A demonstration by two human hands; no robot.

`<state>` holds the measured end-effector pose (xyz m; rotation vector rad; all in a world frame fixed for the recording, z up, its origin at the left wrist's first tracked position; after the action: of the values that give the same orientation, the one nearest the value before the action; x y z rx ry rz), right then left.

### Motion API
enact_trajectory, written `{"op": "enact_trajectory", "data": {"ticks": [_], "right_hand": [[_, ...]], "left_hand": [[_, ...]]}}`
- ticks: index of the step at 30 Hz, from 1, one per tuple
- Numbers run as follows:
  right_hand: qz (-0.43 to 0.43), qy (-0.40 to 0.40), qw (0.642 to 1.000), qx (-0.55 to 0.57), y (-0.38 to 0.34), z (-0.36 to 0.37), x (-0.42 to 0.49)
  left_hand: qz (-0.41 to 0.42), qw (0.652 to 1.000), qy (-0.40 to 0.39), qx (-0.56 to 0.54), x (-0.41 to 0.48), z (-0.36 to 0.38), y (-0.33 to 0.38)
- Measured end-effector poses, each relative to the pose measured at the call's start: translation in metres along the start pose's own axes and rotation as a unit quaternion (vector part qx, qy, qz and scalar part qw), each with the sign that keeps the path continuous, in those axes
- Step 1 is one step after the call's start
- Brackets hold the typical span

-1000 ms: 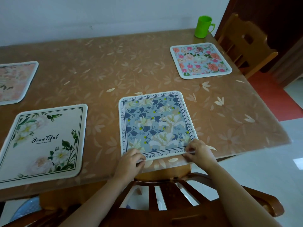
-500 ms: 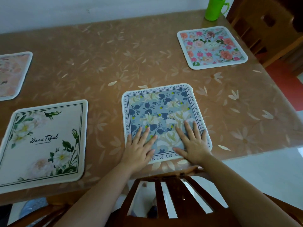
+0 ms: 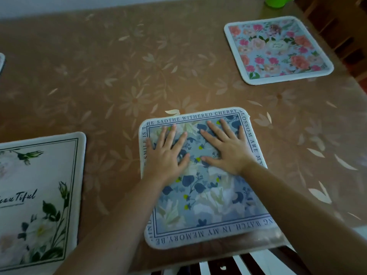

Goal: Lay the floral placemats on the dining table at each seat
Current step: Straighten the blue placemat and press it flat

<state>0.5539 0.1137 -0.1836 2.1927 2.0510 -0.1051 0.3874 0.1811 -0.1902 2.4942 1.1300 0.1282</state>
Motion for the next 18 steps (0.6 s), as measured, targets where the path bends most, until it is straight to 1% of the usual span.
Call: {"op": "enact_trajectory", "data": {"ticks": [4,7,11,14,18], "right_hand": [[0.036,0.026,0.999,0.019,0.007,-0.004,0.027],[0.111,0.038,0.993,0.007,0.013,-0.004,0.030],[0.195,0.029,0.980,0.005,0.014,-0.003,0.019],[0.212,0.036,0.976,0.027,0.010,0.000,0.001],[0.212,0.040,0.976,0.040,0.002,0.006,-0.031]], "left_hand": [[-0.023,0.999,0.030,-0.004,0.021,-0.004,-0.002],[-0.094,0.993,0.065,-0.013,0.027,-0.007,-0.007],[-0.156,0.985,0.068,-0.010,0.020,-0.007,-0.008],[-0.168,0.983,0.066,-0.010,0.004,-0.002,-0.005],[-0.140,0.989,0.056,-0.009,-0.033,0.007,0.007]]}}
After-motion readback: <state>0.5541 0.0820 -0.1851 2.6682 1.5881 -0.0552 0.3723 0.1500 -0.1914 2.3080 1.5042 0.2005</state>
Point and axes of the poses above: each hand's wrist, its own x-axis towards the middle knuckle, its own z-axis out of the palm, y = z × x, the point moved 5 cm from there along x, towards the middle knuckle, and after that the axes turned 13 degrees about -x, right-handed, at the moved point
